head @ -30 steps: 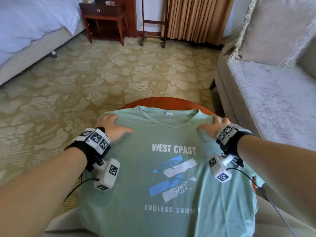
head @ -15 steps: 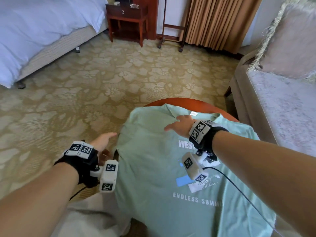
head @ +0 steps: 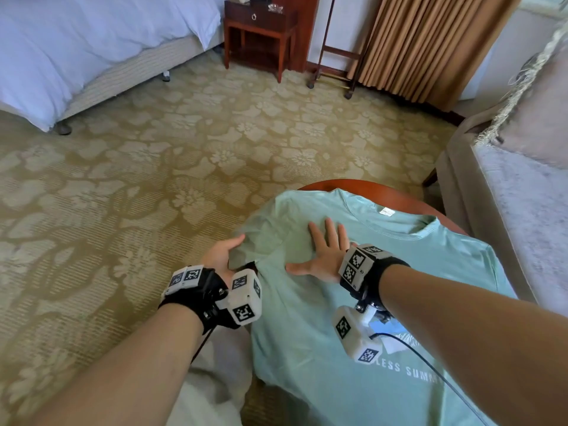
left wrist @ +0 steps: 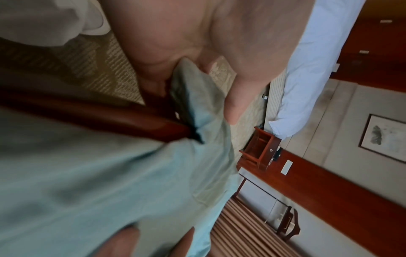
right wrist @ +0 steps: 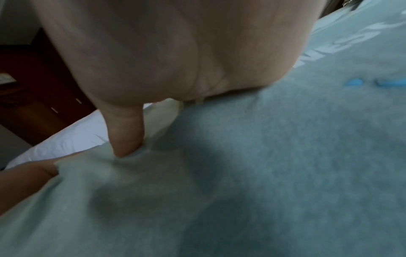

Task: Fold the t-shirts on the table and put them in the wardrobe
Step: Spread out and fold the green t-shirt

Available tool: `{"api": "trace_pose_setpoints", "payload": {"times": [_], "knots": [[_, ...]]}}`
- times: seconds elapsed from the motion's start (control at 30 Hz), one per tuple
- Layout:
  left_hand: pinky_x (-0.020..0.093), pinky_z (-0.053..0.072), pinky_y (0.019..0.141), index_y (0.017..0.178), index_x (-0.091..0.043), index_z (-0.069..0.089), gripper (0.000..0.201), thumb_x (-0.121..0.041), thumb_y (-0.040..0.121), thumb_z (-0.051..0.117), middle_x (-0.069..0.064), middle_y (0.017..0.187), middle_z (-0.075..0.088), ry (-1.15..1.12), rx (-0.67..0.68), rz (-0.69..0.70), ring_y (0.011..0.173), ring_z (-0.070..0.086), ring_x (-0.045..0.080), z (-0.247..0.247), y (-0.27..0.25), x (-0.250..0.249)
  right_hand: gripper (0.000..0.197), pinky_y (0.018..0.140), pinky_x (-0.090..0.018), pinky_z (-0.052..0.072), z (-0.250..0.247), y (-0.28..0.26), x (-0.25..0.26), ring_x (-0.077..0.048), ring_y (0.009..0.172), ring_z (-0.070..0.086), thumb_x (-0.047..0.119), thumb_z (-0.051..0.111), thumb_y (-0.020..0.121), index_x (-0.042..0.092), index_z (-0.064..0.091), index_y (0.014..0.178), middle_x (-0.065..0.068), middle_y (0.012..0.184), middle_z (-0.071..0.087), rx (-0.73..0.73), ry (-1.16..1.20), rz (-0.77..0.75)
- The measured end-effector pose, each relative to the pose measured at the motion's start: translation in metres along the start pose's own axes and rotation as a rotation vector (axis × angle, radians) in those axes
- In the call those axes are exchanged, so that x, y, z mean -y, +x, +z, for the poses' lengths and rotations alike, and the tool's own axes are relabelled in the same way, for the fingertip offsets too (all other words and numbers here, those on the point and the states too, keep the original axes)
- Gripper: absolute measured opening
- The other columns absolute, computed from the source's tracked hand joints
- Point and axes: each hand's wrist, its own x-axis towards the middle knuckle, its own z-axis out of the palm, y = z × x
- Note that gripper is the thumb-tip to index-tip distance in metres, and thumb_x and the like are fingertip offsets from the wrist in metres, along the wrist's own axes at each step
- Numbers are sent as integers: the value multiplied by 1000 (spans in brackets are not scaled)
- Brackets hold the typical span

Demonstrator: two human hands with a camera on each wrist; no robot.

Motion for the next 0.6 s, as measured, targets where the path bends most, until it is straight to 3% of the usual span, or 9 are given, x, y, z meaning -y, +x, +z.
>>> {"api": "trace_pose_setpoints", "payload": {"times": [0.1, 0.17, 0.27, 0.43, 0.53, 0.6], "knots": [[41, 52, 73, 118, -2, 62, 28, -17, 99, 48, 16, 103, 73, -60, -6, 58, 88, 70, 33, -1, 1, -1, 117, 116, -58, -6, 3, 0, 3, -23, 142, -31, 84, 52, 67, 39, -15, 151, 6, 155, -33, -23, 22, 6], [38, 52, 69, 112, -1, 65, 25, -16, 98, 51, 16, 98, 74, -70, -45, 101, 85, 69, 32, -2, 3, -4, 117, 116, -58, -6, 4, 0, 4, -23, 142, -31, 84, 52, 66, 39, -15, 151, 6, 155, -33, -22, 21, 10], [36, 54, 64, 113, 1, 66, 28, -17, 94, 57, 18, 105, 72, -72, -87, 113, 84, 70, 33, -3, 4, -10, 118, 116, -58, -7, 3, 2, 3, -23, 143, -31, 85, 51, 66, 39, -15, 150, 6, 155, -32, -20, 14, 13], [27, 55, 52, 108, -4, 67, 18, -7, 93, 57, 9, 82, 75, -48, -95, 237, 66, 73, 23, 0, 2, -24, 119, 116, -58, -6, 5, 3, 3, -24, 143, -30, 89, 48, 63, 38, -17, 150, 5, 155, -32, -28, -7, 14], [36, 58, 64, 122, -5, 59, 38, 4, 85, 61, 15, 108, 70, -61, -122, 341, 88, 71, 31, 6, 2, -37, 118, 116, -57, -6, 5, 1, 3, -24, 144, -29, 90, 46, 64, 38, -17, 150, 5, 156, -32, -34, -21, 11], [41, 58, 74, 115, -2, 61, 41, 11, 77, 65, 18, 112, 69, -65, -148, 418, 99, 69, 36, 13, 1, -42, 118, 116, -57, -6, 4, 1, 3, -25, 144, -28, 90, 44, 64, 38, -17, 150, 4, 156, -32, -31, -31, 6]]}}
